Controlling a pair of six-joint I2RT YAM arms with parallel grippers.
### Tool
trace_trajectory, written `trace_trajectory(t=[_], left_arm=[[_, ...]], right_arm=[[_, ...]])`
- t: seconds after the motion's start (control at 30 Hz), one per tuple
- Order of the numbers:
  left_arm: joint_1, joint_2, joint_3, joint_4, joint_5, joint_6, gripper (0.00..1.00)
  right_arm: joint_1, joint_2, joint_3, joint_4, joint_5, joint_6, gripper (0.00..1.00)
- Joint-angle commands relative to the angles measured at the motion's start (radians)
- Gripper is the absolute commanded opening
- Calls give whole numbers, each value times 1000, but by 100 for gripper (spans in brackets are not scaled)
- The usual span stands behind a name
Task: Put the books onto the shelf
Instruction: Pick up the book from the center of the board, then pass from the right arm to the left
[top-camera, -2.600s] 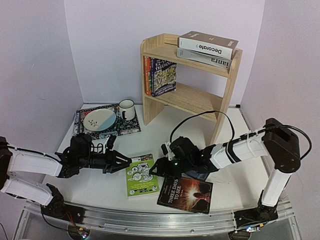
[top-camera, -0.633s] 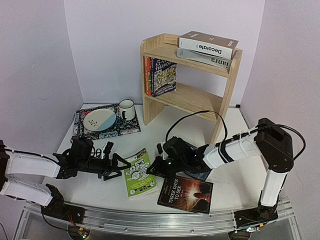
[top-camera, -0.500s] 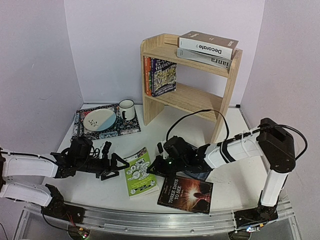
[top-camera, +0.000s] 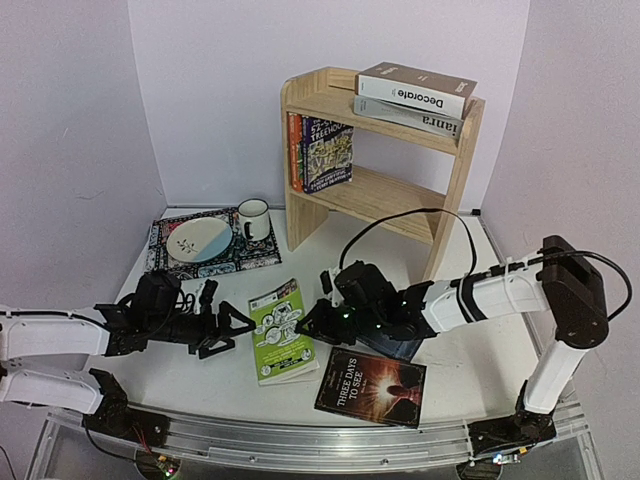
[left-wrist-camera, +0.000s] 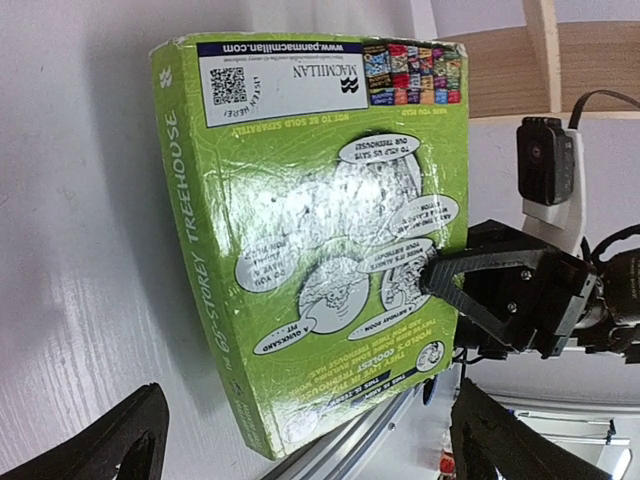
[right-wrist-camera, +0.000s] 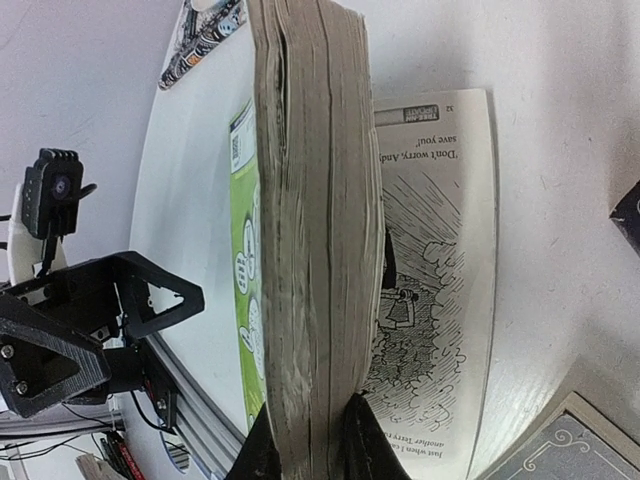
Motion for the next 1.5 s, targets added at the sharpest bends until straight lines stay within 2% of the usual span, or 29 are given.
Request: trace_trajectory(t=[0.0,0.17,0.33,0.5,0.6,0.7,0.87,0.97,1.07,1.13,1.27,1.33,1.47], left_arm=[[1,-112,8,55,-9,-25,100],[1,-185,18,58,-16,-22,100],[2,-147,38,57,6,-29,100],[1,-117,57,85,51,-35,99],[1,-127,49,117,70,-52,95],[1,-138,37,156,85,-80,86],[0,-143,38,196,99,-106,60],[0,-144,38,208,105,-115,51],[0,-140,35,217,111,-123,48],[0,-136,36,224,114,-125,41],[1,-140,42,227,111,-111,15],[0,-145,41,226,102,-88,2],[0,-140,37,224,87,-11,0]], right_arm=[[-1,-123,9,107,34,8,0],[-4,-160,20,133,9,6,0],[-4,-183,28,168,-21,-5,0],[-2,-188,4,283,-68,-11,0],[-3,-192,-23,351,-82,-7,0],[-3,-194,-44,391,-77,-8,0],[-3,-175,-55,447,-108,5,0],[-3,-166,-60,468,-116,5,0],[-4,-157,-67,492,-117,7,0],[-3,-149,-67,497,-120,8,0],[-3,-131,-70,498,-124,2,0],[-3,-125,-78,498,-125,-17,6],[-3,-115,-125,495,-110,-60,46]])
